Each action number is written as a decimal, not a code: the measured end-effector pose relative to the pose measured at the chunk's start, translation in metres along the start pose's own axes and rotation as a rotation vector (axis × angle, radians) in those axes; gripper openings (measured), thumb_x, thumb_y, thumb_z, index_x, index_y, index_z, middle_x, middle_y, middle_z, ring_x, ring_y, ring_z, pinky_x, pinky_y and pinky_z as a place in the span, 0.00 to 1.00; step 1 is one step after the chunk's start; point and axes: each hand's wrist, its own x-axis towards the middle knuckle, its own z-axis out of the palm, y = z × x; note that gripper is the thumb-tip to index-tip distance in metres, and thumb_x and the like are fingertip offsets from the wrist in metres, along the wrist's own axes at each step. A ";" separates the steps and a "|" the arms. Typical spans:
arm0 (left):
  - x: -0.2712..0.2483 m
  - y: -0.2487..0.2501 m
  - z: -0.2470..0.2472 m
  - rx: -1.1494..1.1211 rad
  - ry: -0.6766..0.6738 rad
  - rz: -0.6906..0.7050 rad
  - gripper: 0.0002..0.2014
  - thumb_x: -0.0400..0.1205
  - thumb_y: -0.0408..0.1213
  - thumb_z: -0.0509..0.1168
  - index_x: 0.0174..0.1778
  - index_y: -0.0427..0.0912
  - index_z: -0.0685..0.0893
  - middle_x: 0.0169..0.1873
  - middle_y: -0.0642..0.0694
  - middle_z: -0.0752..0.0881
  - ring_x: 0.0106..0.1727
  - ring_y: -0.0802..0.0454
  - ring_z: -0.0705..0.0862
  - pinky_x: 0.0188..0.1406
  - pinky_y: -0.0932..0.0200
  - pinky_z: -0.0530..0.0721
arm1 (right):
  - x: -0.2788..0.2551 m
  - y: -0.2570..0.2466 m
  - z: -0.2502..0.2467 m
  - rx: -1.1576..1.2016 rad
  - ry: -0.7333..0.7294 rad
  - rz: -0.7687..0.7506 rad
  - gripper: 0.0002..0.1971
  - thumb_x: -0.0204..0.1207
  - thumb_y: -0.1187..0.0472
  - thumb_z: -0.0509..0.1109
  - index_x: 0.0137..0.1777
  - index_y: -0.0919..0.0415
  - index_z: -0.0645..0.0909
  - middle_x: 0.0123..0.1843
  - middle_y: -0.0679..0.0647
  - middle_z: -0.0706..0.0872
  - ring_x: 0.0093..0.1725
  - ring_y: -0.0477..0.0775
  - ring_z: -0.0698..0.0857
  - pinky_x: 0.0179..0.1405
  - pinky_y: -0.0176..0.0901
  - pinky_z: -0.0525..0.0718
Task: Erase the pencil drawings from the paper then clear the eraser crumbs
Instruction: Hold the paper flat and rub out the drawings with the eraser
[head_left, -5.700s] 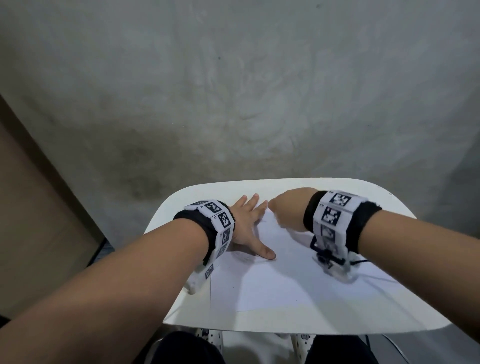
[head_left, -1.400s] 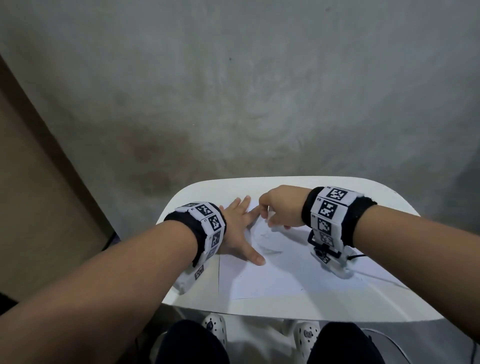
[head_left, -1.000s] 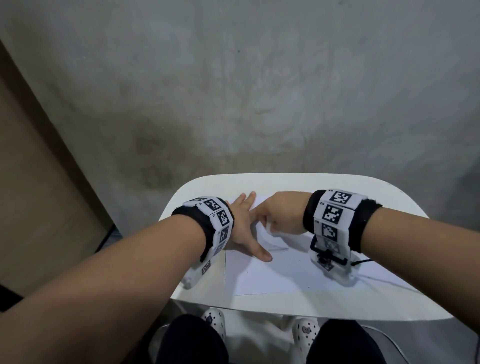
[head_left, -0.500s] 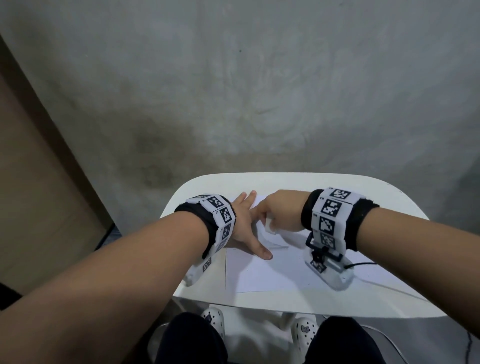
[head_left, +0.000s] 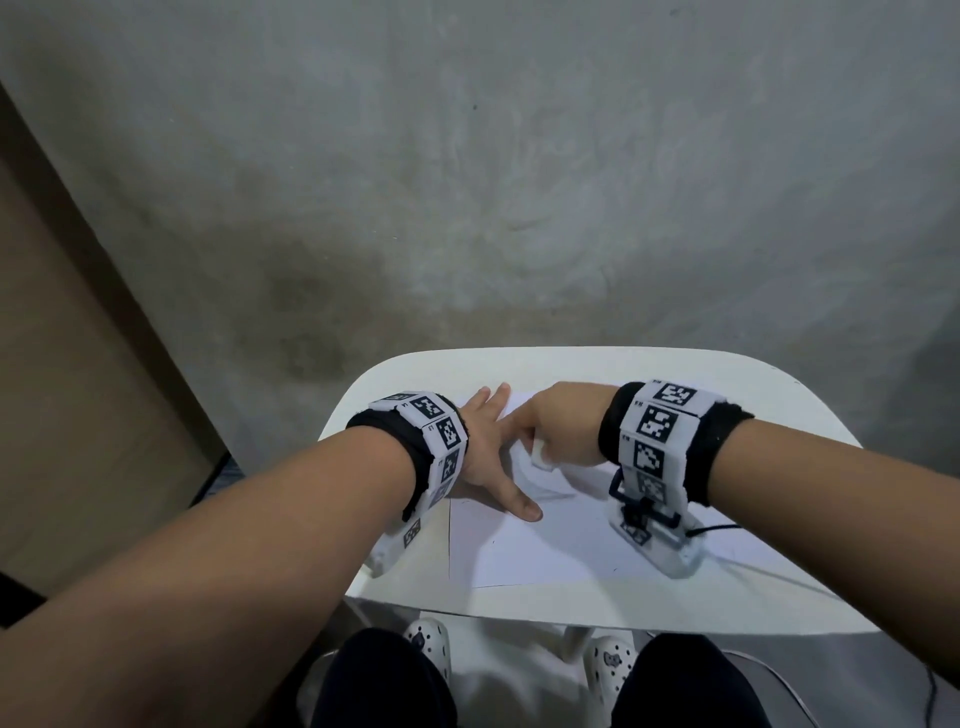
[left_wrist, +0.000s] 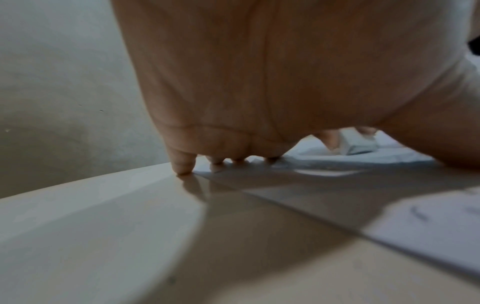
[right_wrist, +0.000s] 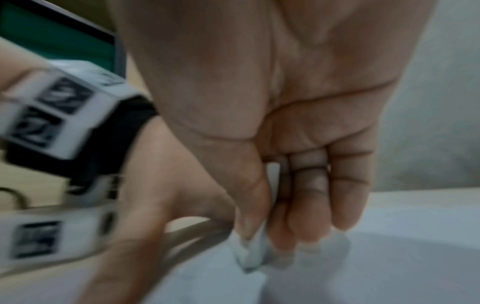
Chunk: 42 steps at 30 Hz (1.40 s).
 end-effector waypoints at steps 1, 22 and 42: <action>0.001 -0.001 0.000 0.006 -0.004 0.005 0.66 0.64 0.74 0.71 0.84 0.59 0.32 0.83 0.46 0.26 0.84 0.46 0.28 0.83 0.33 0.42 | -0.001 0.004 -0.002 0.025 0.021 0.020 0.11 0.78 0.65 0.65 0.58 0.56 0.82 0.47 0.49 0.83 0.47 0.53 0.78 0.39 0.38 0.71; 0.002 0.000 0.000 0.062 -0.013 -0.022 0.64 0.65 0.74 0.70 0.84 0.59 0.32 0.83 0.45 0.25 0.84 0.44 0.28 0.83 0.32 0.42 | -0.012 0.000 0.005 0.017 0.001 -0.018 0.11 0.79 0.65 0.63 0.58 0.56 0.81 0.46 0.49 0.79 0.47 0.53 0.78 0.43 0.41 0.71; -0.001 0.004 -0.001 0.060 -0.007 -0.027 0.66 0.66 0.74 0.70 0.83 0.58 0.27 0.83 0.45 0.26 0.85 0.44 0.29 0.83 0.33 0.41 | -0.007 0.006 0.000 -0.092 0.010 0.106 0.12 0.80 0.63 0.64 0.62 0.57 0.80 0.50 0.49 0.85 0.48 0.54 0.79 0.35 0.37 0.71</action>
